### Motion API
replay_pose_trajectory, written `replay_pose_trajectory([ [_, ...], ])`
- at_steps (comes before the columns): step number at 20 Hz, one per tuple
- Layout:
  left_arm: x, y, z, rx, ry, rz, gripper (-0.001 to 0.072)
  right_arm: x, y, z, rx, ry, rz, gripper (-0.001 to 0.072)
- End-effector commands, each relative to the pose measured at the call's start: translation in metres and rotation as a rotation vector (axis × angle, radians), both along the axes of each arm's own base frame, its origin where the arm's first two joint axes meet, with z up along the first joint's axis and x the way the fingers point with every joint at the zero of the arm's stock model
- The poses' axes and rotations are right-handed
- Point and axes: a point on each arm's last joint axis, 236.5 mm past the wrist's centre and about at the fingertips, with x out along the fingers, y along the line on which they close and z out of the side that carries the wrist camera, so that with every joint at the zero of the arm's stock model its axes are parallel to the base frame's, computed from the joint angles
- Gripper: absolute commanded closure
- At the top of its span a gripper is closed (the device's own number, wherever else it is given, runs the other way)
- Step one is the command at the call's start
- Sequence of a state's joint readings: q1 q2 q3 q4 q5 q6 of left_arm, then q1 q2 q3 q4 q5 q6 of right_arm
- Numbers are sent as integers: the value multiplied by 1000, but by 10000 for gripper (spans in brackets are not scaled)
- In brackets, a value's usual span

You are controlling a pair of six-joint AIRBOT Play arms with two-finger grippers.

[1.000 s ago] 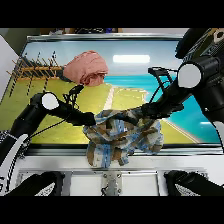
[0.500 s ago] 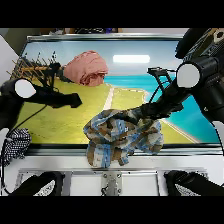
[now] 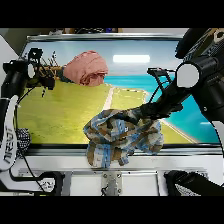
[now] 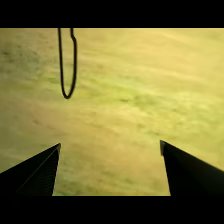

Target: Fold the clothes and pants, and hang the long-sleeved shirts on hangers.

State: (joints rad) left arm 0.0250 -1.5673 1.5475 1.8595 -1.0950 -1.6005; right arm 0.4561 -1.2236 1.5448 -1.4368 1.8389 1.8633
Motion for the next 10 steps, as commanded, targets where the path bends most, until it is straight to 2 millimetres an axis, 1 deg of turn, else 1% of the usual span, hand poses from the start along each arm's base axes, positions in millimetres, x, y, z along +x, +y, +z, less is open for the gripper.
replay_pose_trajectory([
  [1,37,40,-41,49,15,51,-4,0,0,0,0,1,1,690],
  [3,51,52,-68,52,37,64,-4,0,0,0,0,1,1,689],
  [5,64,68,-86,93,53,72,-4,0,0,0,0,1,1,690],
  [7,77,76,-100,96,55,83,-4,0,0,0,-1,3,1,690],
  [8,82,77,-108,99,59,82,-4,0,0,-1,-2,4,1,690],
  [10,87,81,-123,106,83,73,-4,0,0,-1,-2,5,1,690],
])
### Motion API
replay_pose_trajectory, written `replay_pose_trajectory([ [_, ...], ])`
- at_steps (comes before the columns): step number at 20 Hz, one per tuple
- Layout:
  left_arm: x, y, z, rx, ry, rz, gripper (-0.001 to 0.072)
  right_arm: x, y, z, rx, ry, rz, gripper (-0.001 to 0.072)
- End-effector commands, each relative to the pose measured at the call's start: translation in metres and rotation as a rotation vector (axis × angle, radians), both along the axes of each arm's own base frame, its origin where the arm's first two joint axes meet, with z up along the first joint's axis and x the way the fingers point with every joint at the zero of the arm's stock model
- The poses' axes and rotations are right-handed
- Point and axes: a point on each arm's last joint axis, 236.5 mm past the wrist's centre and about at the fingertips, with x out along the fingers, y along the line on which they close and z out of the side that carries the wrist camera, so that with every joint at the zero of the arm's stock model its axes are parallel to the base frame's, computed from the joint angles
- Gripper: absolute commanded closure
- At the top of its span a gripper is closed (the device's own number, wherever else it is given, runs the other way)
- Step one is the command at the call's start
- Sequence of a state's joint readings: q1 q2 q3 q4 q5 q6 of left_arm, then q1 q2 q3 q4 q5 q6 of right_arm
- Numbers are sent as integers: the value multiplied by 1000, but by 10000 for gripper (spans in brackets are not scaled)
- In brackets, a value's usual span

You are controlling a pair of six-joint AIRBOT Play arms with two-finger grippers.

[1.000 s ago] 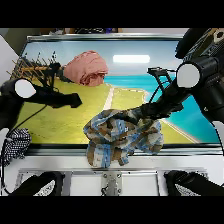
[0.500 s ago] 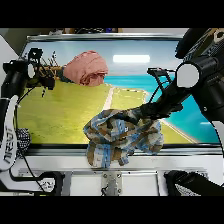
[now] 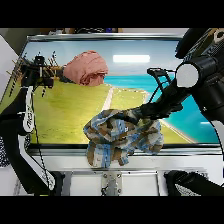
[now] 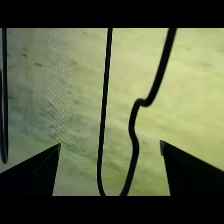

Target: Fold the clothes and pants, and hang the long-sleeved shirts on hangers.

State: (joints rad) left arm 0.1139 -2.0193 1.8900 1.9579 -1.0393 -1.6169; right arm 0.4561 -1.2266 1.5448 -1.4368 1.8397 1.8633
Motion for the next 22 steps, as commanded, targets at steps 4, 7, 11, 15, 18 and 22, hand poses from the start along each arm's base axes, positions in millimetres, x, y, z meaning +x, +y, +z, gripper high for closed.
replay_pose_trajectory([
  [4,6,22,-49,31,70,-3,-3,0,0,-1,-2,4,1,689],
  [7,1,31,-59,29,90,13,-4,0,0,-1,-2,4,1,690],
  [11,0,36,-59,29,87,20,352,0,0,-1,-2,4,1,689],
  [15,1,36,-59,32,87,19,693,0,0,-1,-2,4,1,689],
  [18,0,34,-51,34,85,18,694,0,0,-1,-2,4,1,690],
  [22,6,26,-12,43,29,11,695,0,0,-1,-2,4,1,689],
])
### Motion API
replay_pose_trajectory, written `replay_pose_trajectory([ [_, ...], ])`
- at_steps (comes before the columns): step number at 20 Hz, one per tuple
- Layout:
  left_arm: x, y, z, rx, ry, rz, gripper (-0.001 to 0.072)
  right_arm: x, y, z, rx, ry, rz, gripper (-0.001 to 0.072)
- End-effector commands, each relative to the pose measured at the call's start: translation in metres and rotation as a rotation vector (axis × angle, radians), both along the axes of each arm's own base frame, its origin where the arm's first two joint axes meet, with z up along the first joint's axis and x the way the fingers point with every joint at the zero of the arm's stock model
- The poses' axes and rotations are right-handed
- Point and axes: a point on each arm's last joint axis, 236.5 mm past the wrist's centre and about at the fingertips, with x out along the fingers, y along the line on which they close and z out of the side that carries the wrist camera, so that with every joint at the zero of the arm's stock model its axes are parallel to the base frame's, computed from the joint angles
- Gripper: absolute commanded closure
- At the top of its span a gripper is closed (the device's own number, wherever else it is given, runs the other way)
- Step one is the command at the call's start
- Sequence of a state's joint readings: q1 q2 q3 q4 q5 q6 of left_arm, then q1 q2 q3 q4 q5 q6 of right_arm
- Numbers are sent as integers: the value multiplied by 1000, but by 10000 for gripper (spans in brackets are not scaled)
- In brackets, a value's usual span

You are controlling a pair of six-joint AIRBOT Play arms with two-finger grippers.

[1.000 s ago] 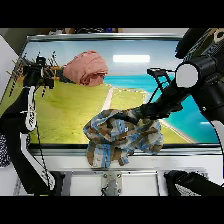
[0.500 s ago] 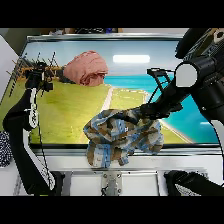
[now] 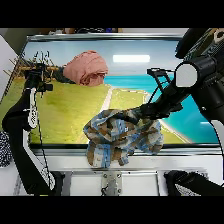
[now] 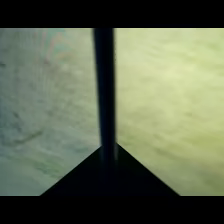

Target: Fold the clothes and pants, and hang the long-sleeved shirts on hangers.

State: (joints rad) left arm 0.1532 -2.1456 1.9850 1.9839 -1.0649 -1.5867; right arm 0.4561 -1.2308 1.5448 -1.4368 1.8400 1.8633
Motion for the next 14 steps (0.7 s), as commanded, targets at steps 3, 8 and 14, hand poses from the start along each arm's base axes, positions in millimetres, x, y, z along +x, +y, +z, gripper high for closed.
replay_pose_trajectory([
  [3,4,-11,68,21,-84,-10,695,0,0,0,0,0,1,690],
  [8,0,-32,152,53,-195,-41,695,0,0,0,0,0,1,690],
  [14,-21,-87,252,73,-321,-116,694,0,0,0,0,0,1,689],
])
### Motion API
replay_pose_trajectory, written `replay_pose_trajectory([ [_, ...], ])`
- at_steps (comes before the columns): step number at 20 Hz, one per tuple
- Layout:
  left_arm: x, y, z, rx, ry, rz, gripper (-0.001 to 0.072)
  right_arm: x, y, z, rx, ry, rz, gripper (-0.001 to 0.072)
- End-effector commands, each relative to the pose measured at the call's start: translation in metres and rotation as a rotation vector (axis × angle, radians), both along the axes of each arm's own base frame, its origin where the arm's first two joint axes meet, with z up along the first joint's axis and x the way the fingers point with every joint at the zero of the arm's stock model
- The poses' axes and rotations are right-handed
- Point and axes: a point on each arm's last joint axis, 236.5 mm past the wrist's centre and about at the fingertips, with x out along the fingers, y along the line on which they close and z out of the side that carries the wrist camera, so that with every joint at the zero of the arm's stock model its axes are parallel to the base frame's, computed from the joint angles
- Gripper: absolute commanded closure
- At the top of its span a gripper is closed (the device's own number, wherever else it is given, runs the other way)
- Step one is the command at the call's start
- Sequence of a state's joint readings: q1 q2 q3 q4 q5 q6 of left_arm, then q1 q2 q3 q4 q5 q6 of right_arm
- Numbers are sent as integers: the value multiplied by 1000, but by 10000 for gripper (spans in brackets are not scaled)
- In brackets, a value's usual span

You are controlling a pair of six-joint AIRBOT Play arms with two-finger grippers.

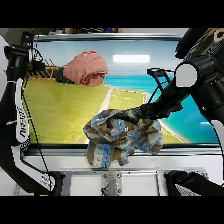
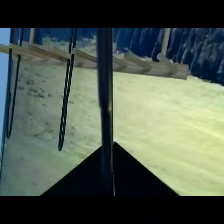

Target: Fold the clothes and pants, and hang the long-sleeved shirts on hangers.

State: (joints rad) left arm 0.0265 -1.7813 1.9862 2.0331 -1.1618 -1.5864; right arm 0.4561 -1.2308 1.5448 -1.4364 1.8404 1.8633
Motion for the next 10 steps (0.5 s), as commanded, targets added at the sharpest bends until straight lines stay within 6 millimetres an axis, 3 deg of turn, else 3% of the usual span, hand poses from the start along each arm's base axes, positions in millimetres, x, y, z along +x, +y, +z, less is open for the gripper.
replay_pose_trajectory([
  [1,-20,-41,56,-2,-60,-53,694,0,0,0,0,0,0,690],
  [4,-41,-96,88,-57,-83,-155,693,0,0,0,0,0,0,690],
  [7,-75,-181,98,-226,-11,-447,693,0,0,0,-1,2,0,690],
  [10,-134,-257,102,-363,133,-858,693,0,0,-1,-1,2,0,690],
])
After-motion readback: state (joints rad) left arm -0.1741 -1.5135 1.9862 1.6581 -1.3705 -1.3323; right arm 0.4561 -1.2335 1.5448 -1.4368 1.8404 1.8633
